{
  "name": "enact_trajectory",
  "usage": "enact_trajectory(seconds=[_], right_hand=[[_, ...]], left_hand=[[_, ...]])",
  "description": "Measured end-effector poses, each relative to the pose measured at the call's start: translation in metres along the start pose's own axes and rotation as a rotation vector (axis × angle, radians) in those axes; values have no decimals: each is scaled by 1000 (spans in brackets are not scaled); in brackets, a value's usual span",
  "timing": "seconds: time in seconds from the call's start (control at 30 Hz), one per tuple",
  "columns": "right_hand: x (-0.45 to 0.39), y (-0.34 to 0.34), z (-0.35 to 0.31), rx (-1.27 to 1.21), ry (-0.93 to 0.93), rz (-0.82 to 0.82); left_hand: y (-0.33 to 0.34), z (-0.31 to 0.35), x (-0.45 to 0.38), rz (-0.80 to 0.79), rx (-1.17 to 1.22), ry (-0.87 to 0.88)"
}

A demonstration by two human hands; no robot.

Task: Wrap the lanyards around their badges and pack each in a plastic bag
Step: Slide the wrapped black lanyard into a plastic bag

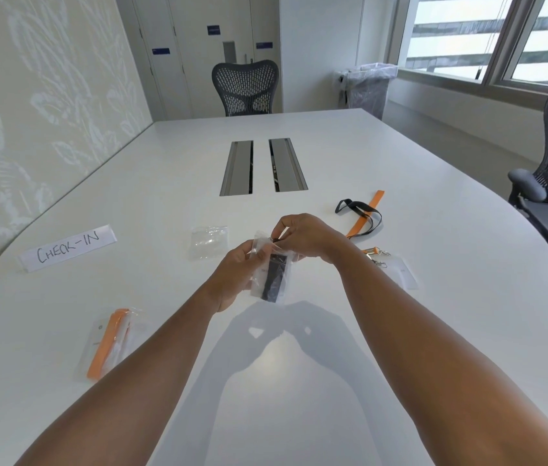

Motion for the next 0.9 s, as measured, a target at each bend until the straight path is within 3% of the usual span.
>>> enact_trajectory(seconds=[0.3, 0.4, 0.5, 0.67, 0.9], right_hand=[[-4, -3, 11, -333, 20, 173], [0, -1, 17, -360, 32, 114], [3, 1, 22, -272, 42, 46], [3, 0, 25, -305, 79, 102], [2, 7, 32, -463, 110, 324]], left_hand=[[-5, 5, -2, 254, 130, 103], [-10, 3, -1, 314, 181, 72], [-13, 0, 2, 323, 195, 37], [-13, -5, 3, 286, 187, 3], [-12, -11, 3, 326, 172, 25]])
Point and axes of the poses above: each hand's wrist, its own x-axis away from the middle knuckle, its own y-axis out of the palm, z = x × y, the point moved 5 cm from there along -x, towards the middle knuckle, and after that the axes turned 8 degrees about -y, right-handed, at the moved point
